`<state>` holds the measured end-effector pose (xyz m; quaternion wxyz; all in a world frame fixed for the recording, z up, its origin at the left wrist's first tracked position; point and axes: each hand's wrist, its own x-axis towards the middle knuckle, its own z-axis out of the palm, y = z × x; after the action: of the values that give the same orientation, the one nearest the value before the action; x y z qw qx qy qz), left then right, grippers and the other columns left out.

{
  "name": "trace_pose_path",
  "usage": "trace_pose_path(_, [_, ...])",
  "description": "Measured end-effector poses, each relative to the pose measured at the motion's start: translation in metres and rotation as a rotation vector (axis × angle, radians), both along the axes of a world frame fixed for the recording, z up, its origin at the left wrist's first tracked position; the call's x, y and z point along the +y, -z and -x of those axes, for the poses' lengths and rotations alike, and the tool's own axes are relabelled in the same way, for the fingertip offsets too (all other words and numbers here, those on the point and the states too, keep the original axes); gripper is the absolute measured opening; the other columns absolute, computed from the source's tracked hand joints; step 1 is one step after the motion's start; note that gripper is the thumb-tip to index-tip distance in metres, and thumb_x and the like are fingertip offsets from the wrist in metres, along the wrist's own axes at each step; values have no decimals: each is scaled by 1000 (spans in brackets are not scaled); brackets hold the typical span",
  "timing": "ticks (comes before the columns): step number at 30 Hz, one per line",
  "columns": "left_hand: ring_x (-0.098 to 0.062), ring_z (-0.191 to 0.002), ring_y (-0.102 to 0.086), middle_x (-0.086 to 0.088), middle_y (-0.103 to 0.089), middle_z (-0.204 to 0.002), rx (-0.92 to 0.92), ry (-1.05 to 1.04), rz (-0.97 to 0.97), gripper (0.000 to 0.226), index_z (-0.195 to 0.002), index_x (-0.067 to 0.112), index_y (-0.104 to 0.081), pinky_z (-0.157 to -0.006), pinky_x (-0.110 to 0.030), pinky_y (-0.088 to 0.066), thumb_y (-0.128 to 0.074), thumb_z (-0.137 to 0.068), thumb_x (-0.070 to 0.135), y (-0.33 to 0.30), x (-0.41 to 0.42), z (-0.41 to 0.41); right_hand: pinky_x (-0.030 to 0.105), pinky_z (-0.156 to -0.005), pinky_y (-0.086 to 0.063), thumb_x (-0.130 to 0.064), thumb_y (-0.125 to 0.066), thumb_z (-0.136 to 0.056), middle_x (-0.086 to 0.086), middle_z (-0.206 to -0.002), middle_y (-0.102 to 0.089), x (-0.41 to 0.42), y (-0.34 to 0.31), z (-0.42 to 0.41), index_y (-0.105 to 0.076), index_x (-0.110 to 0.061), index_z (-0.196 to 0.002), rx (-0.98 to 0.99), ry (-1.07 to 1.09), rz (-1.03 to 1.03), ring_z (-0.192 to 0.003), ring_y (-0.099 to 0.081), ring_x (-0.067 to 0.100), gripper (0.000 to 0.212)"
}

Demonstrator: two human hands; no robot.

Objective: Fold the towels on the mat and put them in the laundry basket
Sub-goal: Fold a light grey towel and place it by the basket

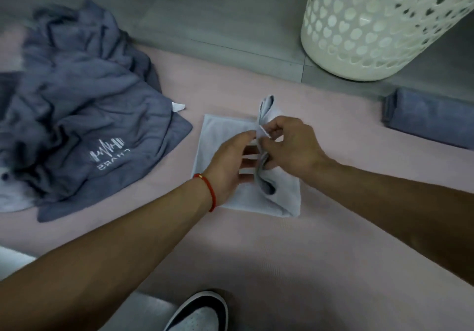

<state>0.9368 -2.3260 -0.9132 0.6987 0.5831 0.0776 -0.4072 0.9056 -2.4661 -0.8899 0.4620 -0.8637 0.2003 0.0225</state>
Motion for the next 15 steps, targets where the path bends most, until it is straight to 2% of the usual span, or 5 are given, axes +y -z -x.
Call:
trace_pose_path(4, [-31,-89,-69,-14,-74,-97,-86,-127,-43,28,-110,8,-72,-82,-39,-57,-63,-94,28,26,44,-25,43,-82,-63,-2,-63,-92,5,-113,-67,41,5,-9,-67,-16,-114,143,-156,-352,-91,-74,25,26])
trace_pose_path(6, [-34,-94,-69,-16,-73,-101,-203,-65,-169,31,-115,11,-69,-85,-42,-59,-76,-85,11,37,58,-36,42,-80,-63,-4,-60,-92,0,-110,-66,42,12,-4,-66,-21,-111,153,-249,-249,-89,-73,21,26])
trace_pose_path(9, [-19,-87,-68,-1,-71,-94,-475,128,-432,41,-111,25,-69,-77,-26,-57,-78,-78,1,46,60,-42,38,-85,-60,-6,-59,-95,-4,-123,-63,28,22,9,-65,-21,-120,176,-327,-16,-95,-67,16,31])
trace_pose_path(11, [-10,-76,-63,8,-67,-85,-579,57,-520,46,-102,36,-68,-71,-18,-52,-71,-77,-2,47,56,-41,39,-92,-57,-4,-57,-95,-3,-124,-60,15,27,18,-65,-20,-122,172,-311,28,-97,-62,13,33])
trace_pose_path(15, [-7,-78,-59,8,-68,-93,-742,-67,-637,41,-114,20,-68,-72,-4,-45,-62,-81,-4,52,65,-37,23,-89,-49,-3,-58,-95,-3,-123,-60,-13,36,32,-66,-22,-120,166,-316,104,-86,-54,0,32])
